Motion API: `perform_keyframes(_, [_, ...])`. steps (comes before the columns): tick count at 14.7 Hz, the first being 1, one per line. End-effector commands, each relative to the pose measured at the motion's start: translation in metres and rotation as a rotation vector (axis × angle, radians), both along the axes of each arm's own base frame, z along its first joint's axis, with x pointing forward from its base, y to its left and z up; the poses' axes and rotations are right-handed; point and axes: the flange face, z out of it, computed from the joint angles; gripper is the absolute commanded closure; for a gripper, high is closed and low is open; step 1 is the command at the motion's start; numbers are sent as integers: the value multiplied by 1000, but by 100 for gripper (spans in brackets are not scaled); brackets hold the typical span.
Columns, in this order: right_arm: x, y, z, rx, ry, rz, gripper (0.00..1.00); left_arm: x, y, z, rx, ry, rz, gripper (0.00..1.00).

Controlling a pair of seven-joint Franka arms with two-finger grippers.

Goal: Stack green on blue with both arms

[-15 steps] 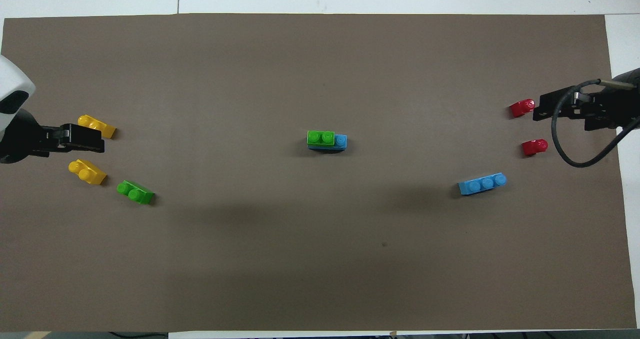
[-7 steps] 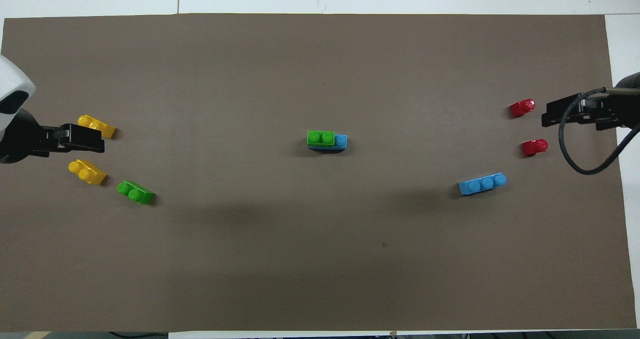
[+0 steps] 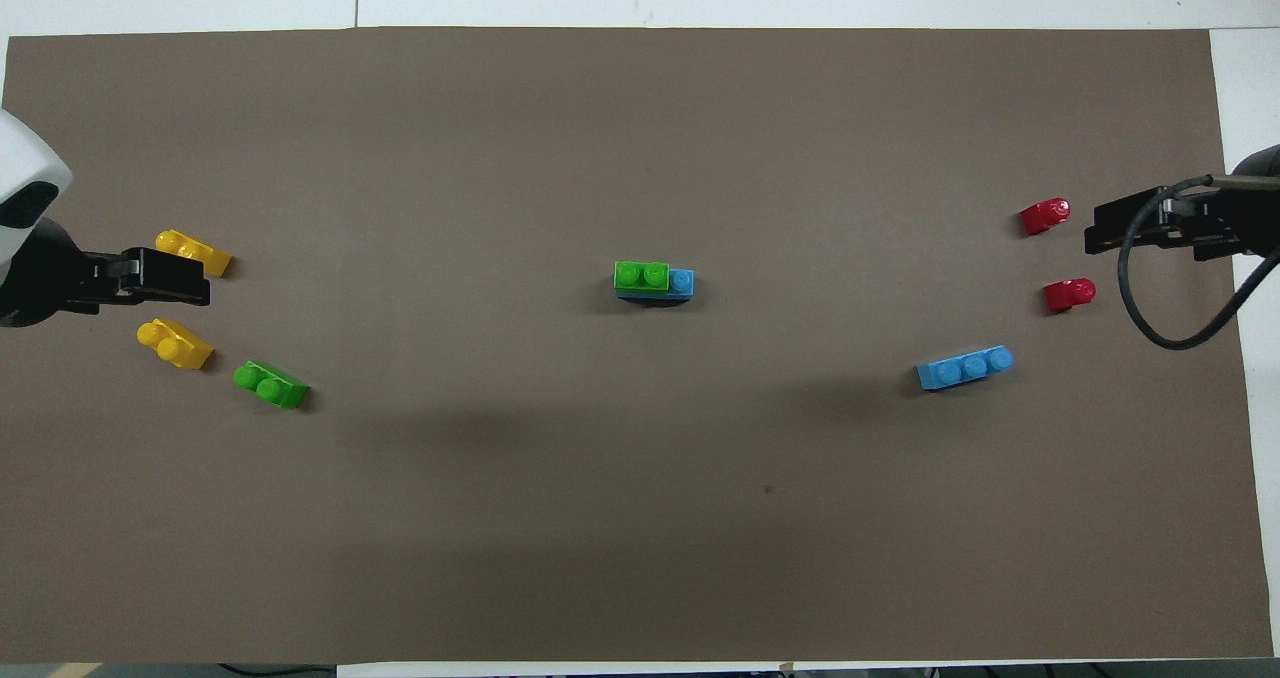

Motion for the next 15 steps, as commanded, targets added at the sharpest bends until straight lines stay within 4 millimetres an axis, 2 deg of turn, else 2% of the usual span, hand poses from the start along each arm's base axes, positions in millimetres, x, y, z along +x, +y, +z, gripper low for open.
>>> perform_keyframes(1, [-2, -2, 4, -41, 9, 49, 1, -10, -2, 3, -12, 2, -11, 0])
perform_keyframes(15, [-4, -3, 3, -38, 24, 48, 1, -10, -3, 3, -12, 1, -14, 0])
